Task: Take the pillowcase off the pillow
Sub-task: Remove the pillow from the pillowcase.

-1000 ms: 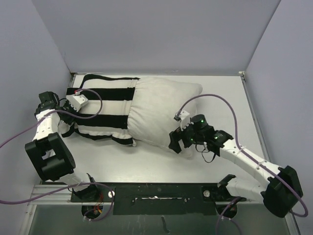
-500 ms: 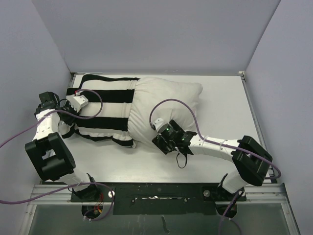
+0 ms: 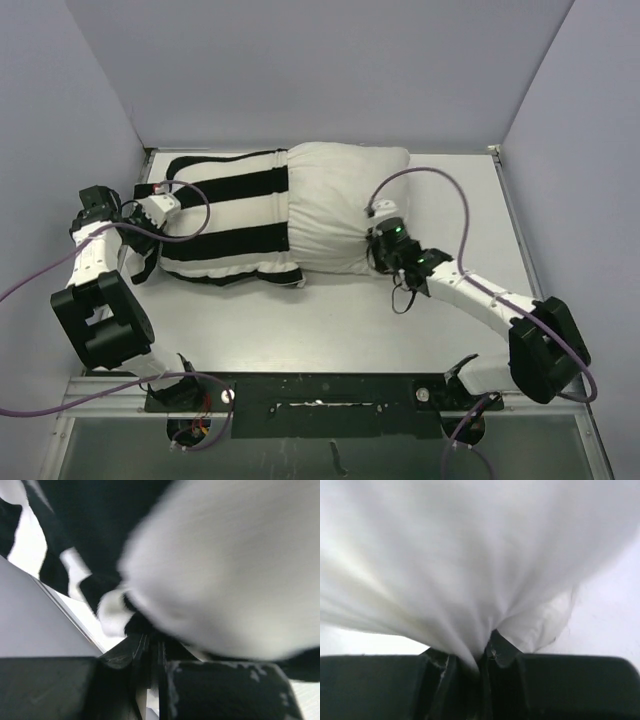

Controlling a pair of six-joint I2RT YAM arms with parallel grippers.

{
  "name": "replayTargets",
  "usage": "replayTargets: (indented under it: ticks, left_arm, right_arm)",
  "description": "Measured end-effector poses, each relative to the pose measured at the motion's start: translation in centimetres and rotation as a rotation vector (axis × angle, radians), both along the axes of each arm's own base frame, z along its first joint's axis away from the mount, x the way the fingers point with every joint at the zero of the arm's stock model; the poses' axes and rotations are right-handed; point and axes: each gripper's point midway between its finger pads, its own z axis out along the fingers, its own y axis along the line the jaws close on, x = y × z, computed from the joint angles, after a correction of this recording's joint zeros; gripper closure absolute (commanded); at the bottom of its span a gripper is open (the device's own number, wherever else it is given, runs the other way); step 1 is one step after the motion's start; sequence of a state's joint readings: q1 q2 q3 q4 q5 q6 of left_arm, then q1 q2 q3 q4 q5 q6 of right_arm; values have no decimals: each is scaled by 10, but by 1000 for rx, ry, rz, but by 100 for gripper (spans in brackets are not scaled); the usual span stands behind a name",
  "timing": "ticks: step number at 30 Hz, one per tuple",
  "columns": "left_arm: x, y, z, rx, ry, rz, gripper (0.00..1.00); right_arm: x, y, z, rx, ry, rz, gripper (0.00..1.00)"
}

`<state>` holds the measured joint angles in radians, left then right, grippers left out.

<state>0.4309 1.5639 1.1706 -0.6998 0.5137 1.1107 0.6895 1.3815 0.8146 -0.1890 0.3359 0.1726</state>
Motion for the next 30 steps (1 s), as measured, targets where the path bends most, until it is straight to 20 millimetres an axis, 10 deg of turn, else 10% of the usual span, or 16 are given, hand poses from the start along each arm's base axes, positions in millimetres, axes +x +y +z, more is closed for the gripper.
replayTargets:
  ticks: [5,11,20,30]
  left_arm:
    - [3,1,6,-9,-17,-6,100]
    - [-8,-23,6,-123,7,-54,100]
    - [-16,-39,14,-239,-19,-117,100]
    - [-32,-11,16,-295,-55,-66,100]
  right_arm:
    - [37,-89,35,248,-22,-300,100]
    - [28,-165,49,379,-25,-511,100]
    - [16,-208,42,632,48,-638,100]
    - [10,-206,42,787,130,-673,100]
